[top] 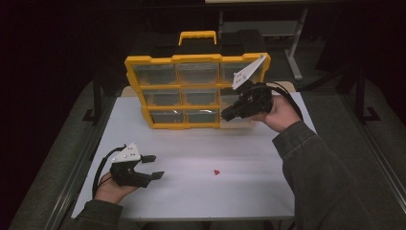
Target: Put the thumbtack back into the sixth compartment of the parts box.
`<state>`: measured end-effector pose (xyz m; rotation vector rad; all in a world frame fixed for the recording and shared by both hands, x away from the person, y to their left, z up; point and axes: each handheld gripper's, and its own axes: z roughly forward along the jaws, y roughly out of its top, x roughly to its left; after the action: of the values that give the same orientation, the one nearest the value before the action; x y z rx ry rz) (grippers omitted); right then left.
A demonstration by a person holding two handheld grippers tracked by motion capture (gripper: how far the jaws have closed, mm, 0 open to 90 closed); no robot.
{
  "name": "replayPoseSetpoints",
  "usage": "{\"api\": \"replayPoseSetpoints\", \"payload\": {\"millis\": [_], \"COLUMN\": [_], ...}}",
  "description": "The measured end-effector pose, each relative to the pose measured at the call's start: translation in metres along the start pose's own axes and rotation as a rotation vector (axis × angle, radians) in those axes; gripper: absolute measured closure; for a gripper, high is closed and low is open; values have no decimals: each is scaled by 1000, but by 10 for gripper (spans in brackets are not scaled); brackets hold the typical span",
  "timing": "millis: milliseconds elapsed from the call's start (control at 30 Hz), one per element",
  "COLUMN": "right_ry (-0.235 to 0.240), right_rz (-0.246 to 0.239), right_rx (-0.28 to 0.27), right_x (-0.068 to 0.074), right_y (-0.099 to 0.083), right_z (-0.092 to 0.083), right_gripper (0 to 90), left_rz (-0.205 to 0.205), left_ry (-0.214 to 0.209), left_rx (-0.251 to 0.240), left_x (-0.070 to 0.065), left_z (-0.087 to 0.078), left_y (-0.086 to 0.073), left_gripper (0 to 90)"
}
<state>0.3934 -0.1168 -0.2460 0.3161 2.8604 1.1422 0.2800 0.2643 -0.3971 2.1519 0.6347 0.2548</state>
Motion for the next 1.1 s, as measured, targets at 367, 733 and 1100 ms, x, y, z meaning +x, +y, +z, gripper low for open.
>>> {"api": "replayPoseSetpoints", "payload": {"millis": [367,733,1100], "right_ry": [-50,-101,-134], "right_rz": [72,144,155], "right_rx": [6,6,64], "right_x": [-20,-40,-50], "right_y": [-2,-12,-20], "right_z": [-17,-22,-9], "right_gripper": [818,818,813], "left_rz": [4,-2,3], "left_ry": [1,2,1], "left_rx": [5,5,9], "left_x": [0,0,0], "left_z": [1,0,0], "left_y": [0,0,0], "left_gripper": [332,325,319]}}
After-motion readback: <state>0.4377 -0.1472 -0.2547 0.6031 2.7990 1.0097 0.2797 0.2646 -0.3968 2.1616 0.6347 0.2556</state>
